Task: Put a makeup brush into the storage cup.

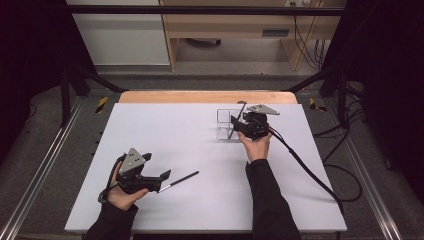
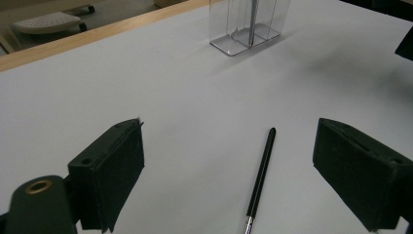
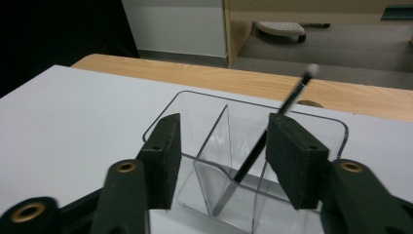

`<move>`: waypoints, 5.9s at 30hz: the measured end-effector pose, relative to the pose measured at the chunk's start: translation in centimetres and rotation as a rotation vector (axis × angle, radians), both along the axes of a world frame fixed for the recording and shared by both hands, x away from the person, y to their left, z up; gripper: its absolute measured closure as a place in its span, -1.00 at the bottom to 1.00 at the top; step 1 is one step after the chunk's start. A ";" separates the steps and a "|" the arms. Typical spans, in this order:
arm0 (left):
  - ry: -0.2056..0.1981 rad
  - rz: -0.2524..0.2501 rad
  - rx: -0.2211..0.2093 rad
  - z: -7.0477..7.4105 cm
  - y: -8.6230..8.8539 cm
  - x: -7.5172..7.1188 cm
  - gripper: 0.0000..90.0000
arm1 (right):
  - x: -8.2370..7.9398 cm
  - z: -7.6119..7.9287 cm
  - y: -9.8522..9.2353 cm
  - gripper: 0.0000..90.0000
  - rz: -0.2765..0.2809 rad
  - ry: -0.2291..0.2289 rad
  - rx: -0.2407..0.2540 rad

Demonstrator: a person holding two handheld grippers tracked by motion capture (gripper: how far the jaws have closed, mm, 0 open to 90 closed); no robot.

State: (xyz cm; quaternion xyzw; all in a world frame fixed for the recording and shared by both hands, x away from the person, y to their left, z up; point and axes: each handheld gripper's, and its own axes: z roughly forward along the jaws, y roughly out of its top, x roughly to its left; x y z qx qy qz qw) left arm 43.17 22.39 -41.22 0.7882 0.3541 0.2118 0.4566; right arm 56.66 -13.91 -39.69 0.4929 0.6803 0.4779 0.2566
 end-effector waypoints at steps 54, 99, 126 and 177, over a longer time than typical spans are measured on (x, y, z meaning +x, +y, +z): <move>0.012 0.019 -0.039 -0.1 0.7 0.1 -0.81 | -12.9 -0.9 -6.8 -0.85 0.197 -0.065 0.014; 0.088 -0.071 0.105 -1.3 -1.6 0.8 -0.80 | -14.3 -1.0 -7.6 -0.86 0.175 -0.053 0.023; 0.217 -0.143 0.328 -4.9 -4.3 1.3 -0.42 | -14.1 -1.7 -6.8 -0.83 0.213 -0.012 -0.007; 0.353 -0.111 0.318 -4.8 -4.9 1.3 0.85 | -14.0 -1.9 -6.6 -0.83 0.223 -0.004 -0.023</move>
